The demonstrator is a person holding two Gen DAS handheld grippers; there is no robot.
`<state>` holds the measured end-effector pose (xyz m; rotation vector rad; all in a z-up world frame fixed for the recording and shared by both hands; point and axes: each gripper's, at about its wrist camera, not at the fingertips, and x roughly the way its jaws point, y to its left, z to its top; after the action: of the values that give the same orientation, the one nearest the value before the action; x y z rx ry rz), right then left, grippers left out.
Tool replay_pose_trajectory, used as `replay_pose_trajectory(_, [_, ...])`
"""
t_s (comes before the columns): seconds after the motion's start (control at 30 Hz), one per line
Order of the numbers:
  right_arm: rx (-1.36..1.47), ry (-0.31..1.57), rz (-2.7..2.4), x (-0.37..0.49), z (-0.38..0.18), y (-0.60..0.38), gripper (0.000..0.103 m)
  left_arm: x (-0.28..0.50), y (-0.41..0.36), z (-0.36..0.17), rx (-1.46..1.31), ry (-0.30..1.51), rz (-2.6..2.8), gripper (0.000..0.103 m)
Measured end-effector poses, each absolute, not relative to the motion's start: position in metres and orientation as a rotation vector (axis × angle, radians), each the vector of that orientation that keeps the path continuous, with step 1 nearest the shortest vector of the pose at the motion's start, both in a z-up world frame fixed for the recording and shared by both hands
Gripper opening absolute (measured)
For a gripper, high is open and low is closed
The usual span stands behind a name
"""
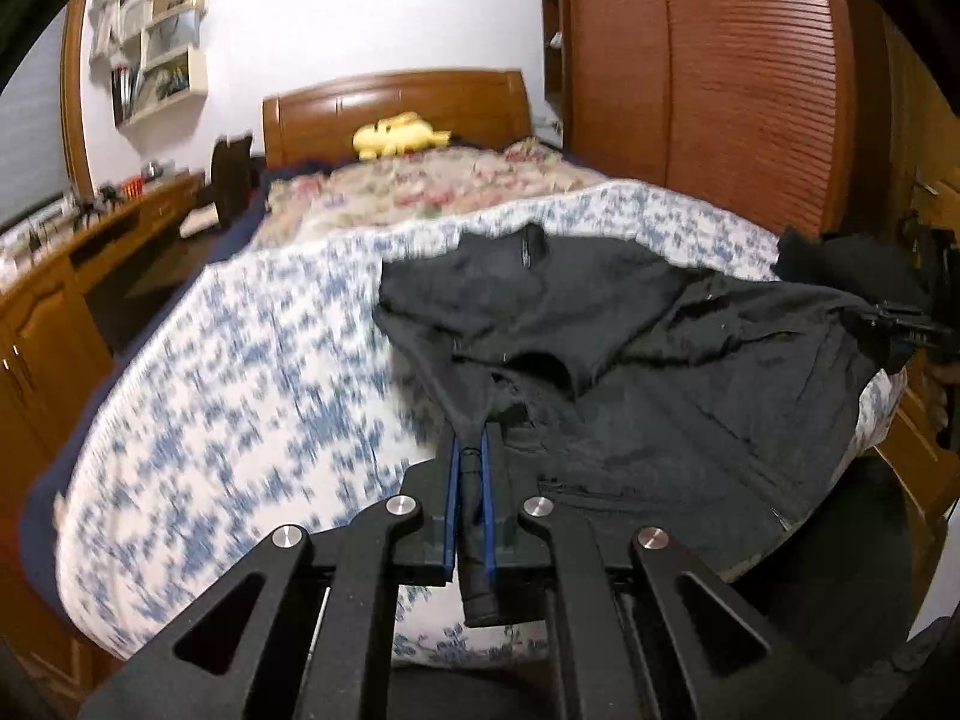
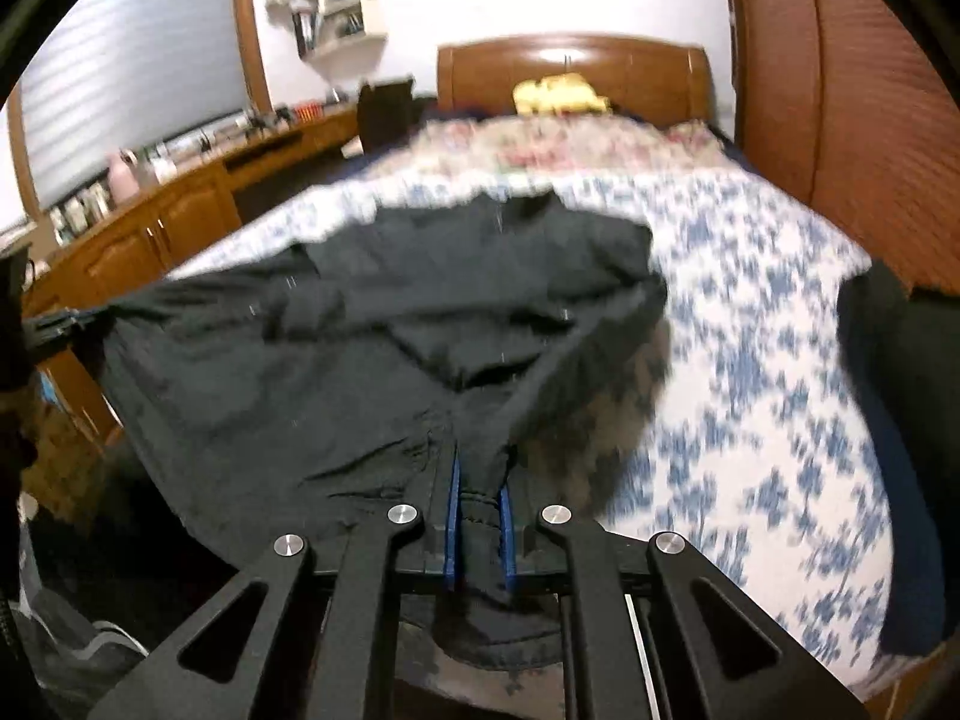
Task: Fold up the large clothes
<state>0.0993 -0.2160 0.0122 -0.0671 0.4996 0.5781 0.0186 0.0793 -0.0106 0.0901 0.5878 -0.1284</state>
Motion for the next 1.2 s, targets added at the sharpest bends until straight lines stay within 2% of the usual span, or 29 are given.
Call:
replay_pose_trajectory(0.3, [-0.032,0.297,0.59,0.021,0.084,-0.256,0.009,-0.037,0.085,0.077,0.106,0.412,-0.143,0.007])
replay_pose_trajectory(0.47, [-0.043,0.197,0.596,-0.038,0.11,-0.271,0.009,-0.072,0.085,0.103,0.1,0.328,-0.159,0.007])
replay_pose_trajectory(0.6, [-0.064,0.165,0.605,-0.06,0.11,-0.276,0.009,-0.071,0.084,0.103,0.109,0.32,-0.151,0.007])
replay_pose_trajectory(0.9, [-0.126,0.311,0.519,0.056,0.071,-0.24,0.009,0.043,0.101,0.045,0.055,0.473,-0.057,0.007])
replay_pose_trajectory(1.13, [-0.132,0.356,0.428,0.156,0.058,-0.2,0.01,0.12,0.113,0.014,0.026,0.504,0.032,0.007])
replay_pose_trajectory(1.17, [-0.131,0.372,0.411,0.173,0.052,-0.194,0.01,0.128,0.116,0.01,0.011,0.509,0.039,0.011])
replay_pose_trajectory(1.2, [-0.135,0.387,0.399,0.173,0.05,-0.184,0.01,0.132,0.12,0.007,-0.013,0.498,0.018,0.019])
